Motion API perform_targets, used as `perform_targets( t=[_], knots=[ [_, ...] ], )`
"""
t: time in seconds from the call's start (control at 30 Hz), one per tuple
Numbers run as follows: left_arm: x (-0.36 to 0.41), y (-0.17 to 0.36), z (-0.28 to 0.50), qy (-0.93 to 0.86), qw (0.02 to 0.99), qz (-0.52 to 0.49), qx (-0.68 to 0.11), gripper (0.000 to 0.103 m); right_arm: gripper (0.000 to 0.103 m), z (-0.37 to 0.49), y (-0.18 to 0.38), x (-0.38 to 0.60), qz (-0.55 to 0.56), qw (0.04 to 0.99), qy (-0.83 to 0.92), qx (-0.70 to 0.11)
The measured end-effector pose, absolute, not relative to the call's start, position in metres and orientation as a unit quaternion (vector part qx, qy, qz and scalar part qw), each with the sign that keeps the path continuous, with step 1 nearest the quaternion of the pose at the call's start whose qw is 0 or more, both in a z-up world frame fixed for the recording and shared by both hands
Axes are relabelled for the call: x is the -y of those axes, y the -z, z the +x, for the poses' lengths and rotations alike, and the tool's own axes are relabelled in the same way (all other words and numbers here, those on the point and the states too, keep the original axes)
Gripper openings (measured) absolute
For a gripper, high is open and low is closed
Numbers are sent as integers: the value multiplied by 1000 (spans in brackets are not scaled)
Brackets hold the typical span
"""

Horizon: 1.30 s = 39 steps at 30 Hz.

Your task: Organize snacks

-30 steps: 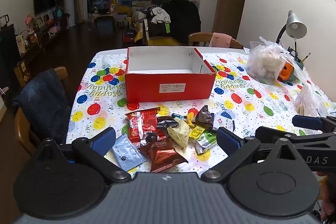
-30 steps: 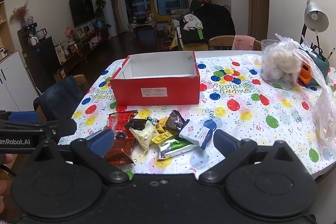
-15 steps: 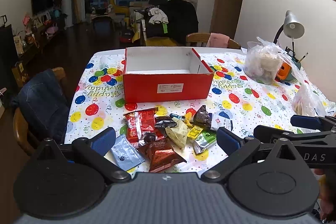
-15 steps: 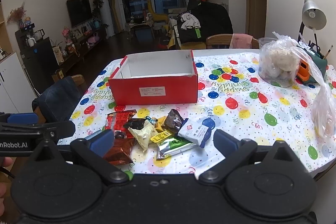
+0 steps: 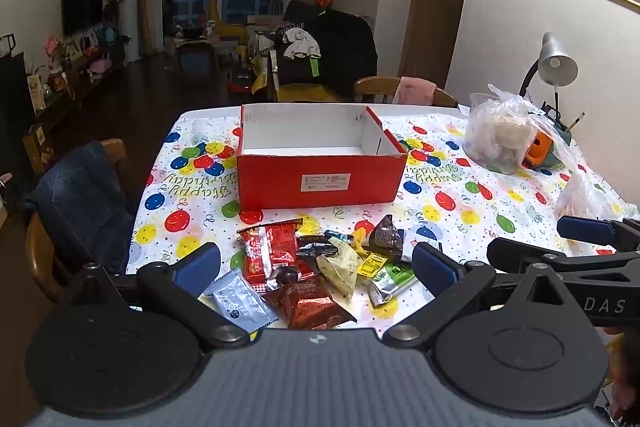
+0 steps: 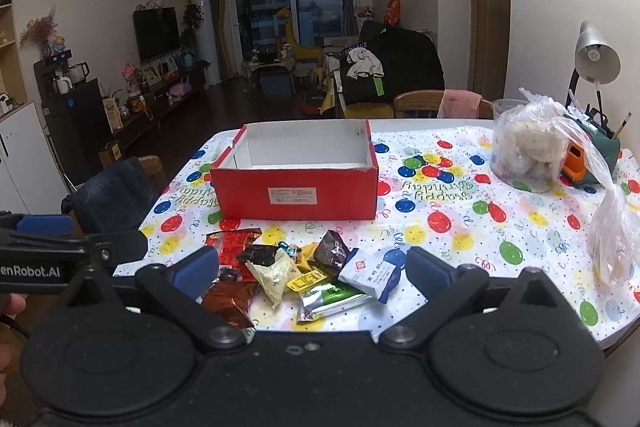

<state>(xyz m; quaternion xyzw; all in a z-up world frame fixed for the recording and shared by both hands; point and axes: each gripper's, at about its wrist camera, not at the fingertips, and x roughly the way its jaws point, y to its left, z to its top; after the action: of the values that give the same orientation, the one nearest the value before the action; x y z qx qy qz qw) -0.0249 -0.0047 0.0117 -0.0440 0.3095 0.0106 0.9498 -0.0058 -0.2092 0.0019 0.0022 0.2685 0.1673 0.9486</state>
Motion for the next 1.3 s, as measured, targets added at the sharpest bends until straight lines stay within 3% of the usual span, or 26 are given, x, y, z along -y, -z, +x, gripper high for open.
perform_targets(
  t=[0.63, 1.13, 1.3],
  knots=[
    [3, -14, -26, -12, 955, -39, -295, 103, 100, -4, -8, 200, -31, 953, -168, -251],
    [-31, 19, 21, -85, 915, -93, -383, 103, 99, 51, 34, 198, -68, 932, -190, -302],
    [-57, 39, 37, -123, 889, -135, -420, 102, 94, 80, 56, 203, -82, 919, -213, -322]
  ],
)
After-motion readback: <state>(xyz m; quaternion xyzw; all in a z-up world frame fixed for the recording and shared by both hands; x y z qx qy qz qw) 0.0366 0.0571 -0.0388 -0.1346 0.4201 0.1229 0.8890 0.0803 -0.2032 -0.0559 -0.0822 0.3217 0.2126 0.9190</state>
